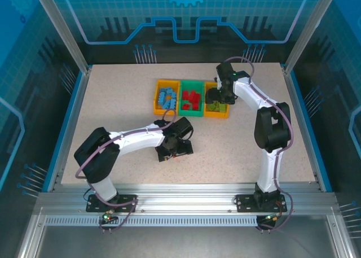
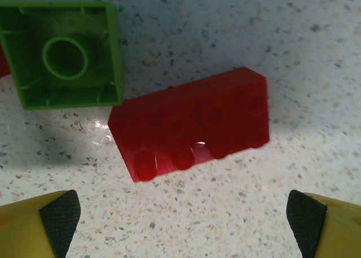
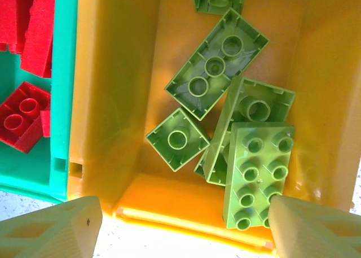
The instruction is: Sort the legos into containers by color
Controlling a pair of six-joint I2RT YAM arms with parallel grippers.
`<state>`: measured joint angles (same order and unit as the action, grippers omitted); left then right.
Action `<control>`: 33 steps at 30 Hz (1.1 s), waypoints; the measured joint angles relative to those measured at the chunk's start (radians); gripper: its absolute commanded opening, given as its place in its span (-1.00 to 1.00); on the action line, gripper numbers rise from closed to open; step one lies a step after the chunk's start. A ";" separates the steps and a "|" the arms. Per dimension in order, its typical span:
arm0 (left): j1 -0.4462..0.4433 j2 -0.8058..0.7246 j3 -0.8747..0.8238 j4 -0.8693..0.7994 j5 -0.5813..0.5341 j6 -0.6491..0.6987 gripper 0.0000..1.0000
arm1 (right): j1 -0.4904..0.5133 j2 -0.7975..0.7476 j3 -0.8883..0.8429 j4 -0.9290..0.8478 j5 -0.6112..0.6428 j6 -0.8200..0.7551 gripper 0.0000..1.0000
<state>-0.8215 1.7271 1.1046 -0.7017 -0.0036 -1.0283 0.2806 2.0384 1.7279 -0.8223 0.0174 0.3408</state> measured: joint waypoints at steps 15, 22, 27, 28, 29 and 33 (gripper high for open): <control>-0.004 0.133 0.118 0.003 -0.034 -0.100 0.97 | 0.000 -0.222 -0.130 0.050 -0.032 0.000 0.63; 0.000 0.148 0.101 0.006 -0.041 -0.116 0.76 | -0.029 -0.262 -0.200 0.060 -0.034 -0.001 0.64; 0.003 0.154 0.106 -0.006 -0.046 -0.114 0.60 | -0.051 -0.282 -0.231 0.068 -0.034 -0.001 0.64; 0.003 0.162 0.115 -0.018 -0.049 -0.107 0.54 | -0.051 -0.287 -0.236 0.069 -0.034 -0.001 0.64; 0.002 0.170 0.126 -0.033 -0.052 -0.099 0.48 | -0.052 -0.292 -0.241 0.071 -0.034 -0.001 0.64; 0.002 0.187 0.152 -0.065 -0.057 -0.073 0.17 | -0.053 -0.322 -0.263 0.076 -0.034 -0.001 0.64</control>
<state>-0.8192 1.9144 1.2564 -0.7670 -0.0608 -1.1015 0.2279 1.7161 1.4651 -0.7467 -0.0166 0.3397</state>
